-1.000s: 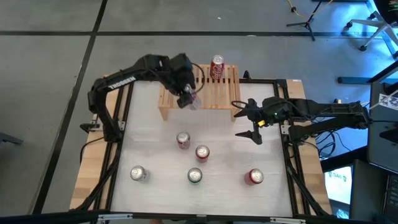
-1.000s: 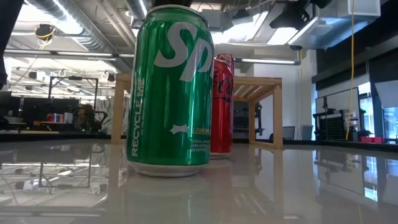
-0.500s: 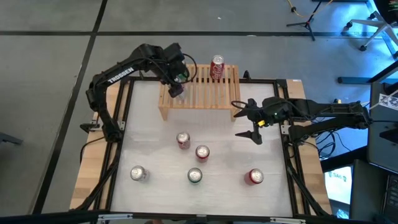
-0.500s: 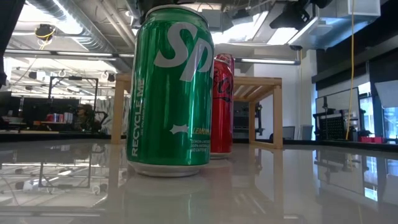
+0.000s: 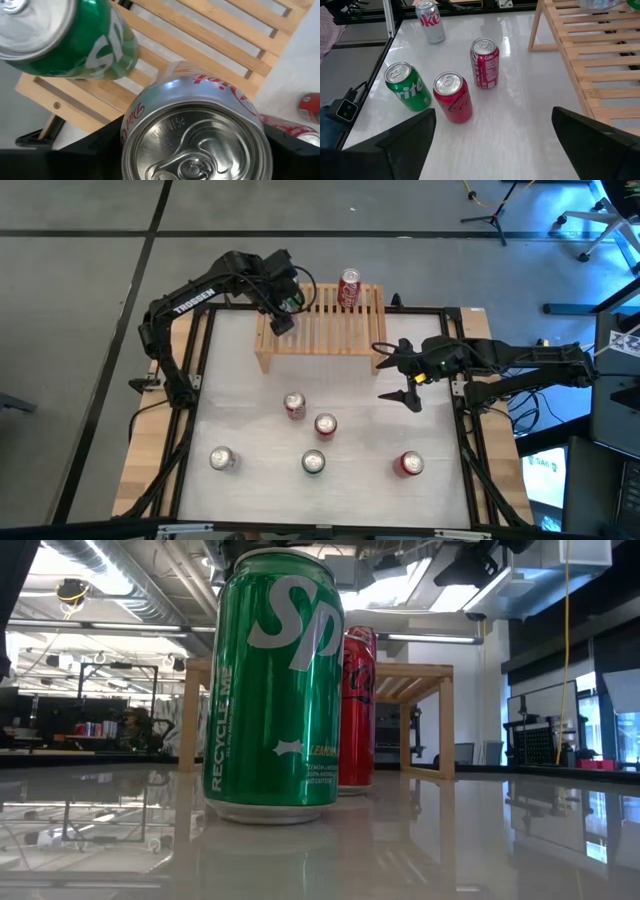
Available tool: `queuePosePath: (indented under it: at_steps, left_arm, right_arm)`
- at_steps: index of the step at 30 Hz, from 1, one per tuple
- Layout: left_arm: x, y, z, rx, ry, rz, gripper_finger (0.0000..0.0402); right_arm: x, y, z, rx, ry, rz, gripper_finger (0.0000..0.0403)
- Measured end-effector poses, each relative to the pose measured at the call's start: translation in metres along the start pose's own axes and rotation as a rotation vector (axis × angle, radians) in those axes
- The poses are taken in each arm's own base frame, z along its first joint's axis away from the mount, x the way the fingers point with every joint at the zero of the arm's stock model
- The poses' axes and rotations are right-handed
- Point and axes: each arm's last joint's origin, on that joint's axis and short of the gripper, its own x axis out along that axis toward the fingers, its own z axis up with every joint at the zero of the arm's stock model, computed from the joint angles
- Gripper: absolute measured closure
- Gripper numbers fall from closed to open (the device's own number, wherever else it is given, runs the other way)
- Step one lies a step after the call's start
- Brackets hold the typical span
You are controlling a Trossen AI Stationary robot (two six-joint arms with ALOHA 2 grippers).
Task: Place canned beverage on shelf
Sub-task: Put the right silver/red soda can on the shelf aligned with the green soda can
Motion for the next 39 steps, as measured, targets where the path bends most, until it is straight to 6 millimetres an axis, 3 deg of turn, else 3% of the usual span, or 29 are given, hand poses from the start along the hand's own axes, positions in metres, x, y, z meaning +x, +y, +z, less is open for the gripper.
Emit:
queuePosePath:
  at_steps: [39]
  left_arm:
    - [0.006,-0.010,0.002,0.080,0.022,-0.004,0.0107]
  right_arm:
    - [0.000,0.000,-0.002,0.002,0.025,-0.001,0.0010]
